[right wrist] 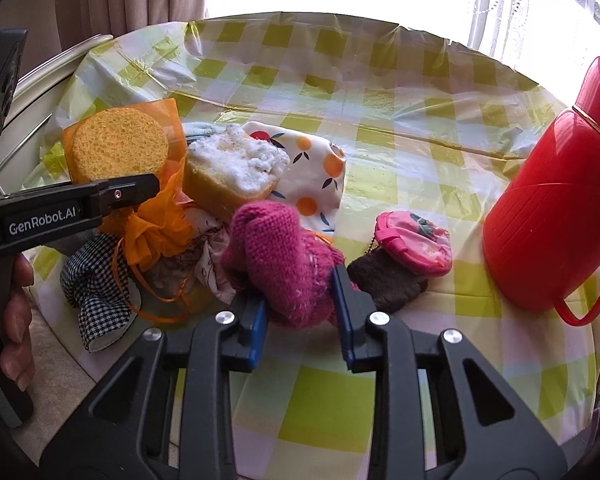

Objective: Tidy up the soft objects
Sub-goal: 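Grasp the orange mesh sponge bag with the left tool while the right tool grasps another pink sock, then carry the bag and sock over the white box and open both tools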

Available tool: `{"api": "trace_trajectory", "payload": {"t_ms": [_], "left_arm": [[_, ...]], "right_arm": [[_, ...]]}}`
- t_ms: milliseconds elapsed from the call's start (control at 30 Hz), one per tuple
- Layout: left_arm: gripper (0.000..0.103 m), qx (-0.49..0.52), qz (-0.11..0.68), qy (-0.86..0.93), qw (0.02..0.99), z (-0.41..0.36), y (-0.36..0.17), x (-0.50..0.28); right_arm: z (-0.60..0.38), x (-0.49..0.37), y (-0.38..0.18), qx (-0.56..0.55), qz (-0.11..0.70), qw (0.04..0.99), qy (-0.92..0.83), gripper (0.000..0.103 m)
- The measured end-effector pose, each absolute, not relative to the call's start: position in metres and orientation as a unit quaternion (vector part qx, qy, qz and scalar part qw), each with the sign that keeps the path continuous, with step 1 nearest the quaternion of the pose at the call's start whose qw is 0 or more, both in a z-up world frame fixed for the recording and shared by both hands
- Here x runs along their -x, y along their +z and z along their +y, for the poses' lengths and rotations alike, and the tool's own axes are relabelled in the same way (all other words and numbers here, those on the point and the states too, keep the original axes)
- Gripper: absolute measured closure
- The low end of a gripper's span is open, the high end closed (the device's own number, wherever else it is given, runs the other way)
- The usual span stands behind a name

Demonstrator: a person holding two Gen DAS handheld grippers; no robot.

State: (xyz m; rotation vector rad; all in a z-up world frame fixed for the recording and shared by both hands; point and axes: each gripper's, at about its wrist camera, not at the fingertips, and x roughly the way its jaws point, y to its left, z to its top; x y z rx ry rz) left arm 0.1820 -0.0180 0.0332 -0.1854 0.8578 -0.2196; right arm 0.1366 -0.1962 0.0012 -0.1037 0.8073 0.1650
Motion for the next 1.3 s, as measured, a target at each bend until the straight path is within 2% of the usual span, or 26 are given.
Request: {"api": "trace_trajectory", "payload": {"t_ms": [133,600,1300], "left_arm": [[0.078,0.094,0.4,-0.114,0.905,-0.017,0.043,-0.167],[0.078,0.088,0.385,-0.161,0.905,-0.042,0.069,-0.105],[0.078,0.011,0.418,-0.376,0.827,-0.217,0.079,-0.018]], "right_arm": [[-0.201,-0.124,0.006,0.044,0.391,0.916,0.078,0.07],[-0.243,-0.069,0.022,0.009,0.394,0.918,0.047,0.071],[-0.386,0.035,0.033,-0.058,0.405,0.908,-0.085,0.071]]}}
